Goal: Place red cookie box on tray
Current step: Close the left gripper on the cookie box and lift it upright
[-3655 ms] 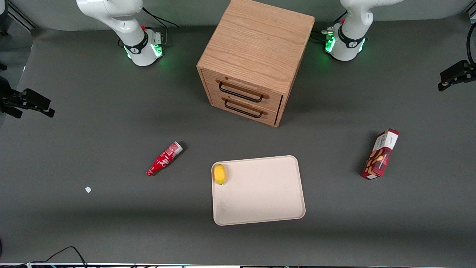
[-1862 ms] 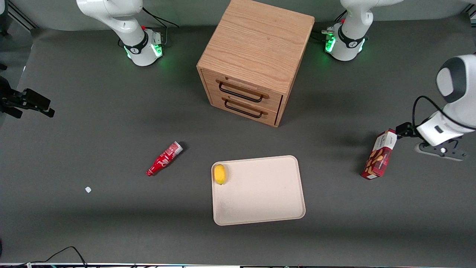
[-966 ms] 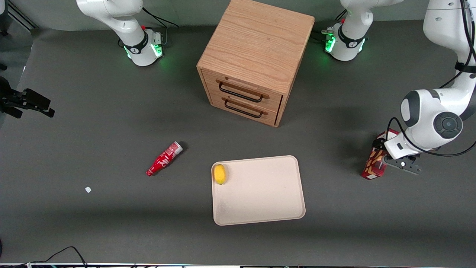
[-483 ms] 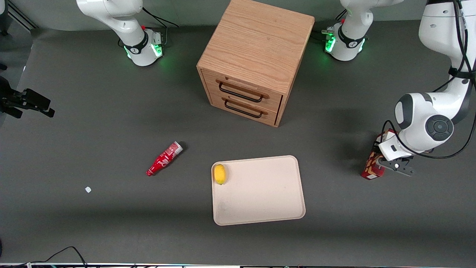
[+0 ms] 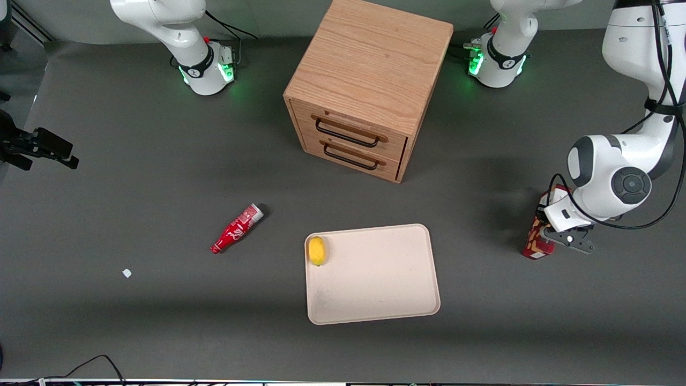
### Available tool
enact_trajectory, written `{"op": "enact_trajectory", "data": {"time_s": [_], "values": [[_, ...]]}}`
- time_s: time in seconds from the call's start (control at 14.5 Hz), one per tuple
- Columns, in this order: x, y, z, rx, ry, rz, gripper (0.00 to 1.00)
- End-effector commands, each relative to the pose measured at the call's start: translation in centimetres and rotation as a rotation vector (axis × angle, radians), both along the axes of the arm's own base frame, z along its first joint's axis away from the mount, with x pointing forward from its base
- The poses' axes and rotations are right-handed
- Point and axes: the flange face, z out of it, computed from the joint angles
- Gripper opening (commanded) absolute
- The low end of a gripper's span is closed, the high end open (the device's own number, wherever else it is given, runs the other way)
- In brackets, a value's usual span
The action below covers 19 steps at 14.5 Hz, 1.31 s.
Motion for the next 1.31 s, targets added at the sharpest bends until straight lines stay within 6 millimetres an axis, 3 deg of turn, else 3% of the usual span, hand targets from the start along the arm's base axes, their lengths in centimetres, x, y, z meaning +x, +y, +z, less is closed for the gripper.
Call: {"op": "enact_trajectory", "data": {"time_s": [0.0, 0.14, 0.28, 0.62, 0.97, 1.1, 1.24], "values": [[0.1, -0.3, 0.5, -0.006, -0.011, 0.001, 0.00], [0.5, -0.3, 1.8, -0.004, -0.028, 0.003, 0.00], [0.9, -0.3, 4.4, -0.002, -0.049, 0.008, 0.00], [3.9, -1.0, 14.8, -0.040, 0.007, 0.078, 0.00], [5.9, -5.9, 22.1, -0.053, -0.005, 0.202, 0.00], [6.3, -8.9, 23.8, -0.070, -0.019, 0.259, 0.00], [6.8, -12.1, 23.7, -0.090, -0.021, 0.310, 0.00]]}}
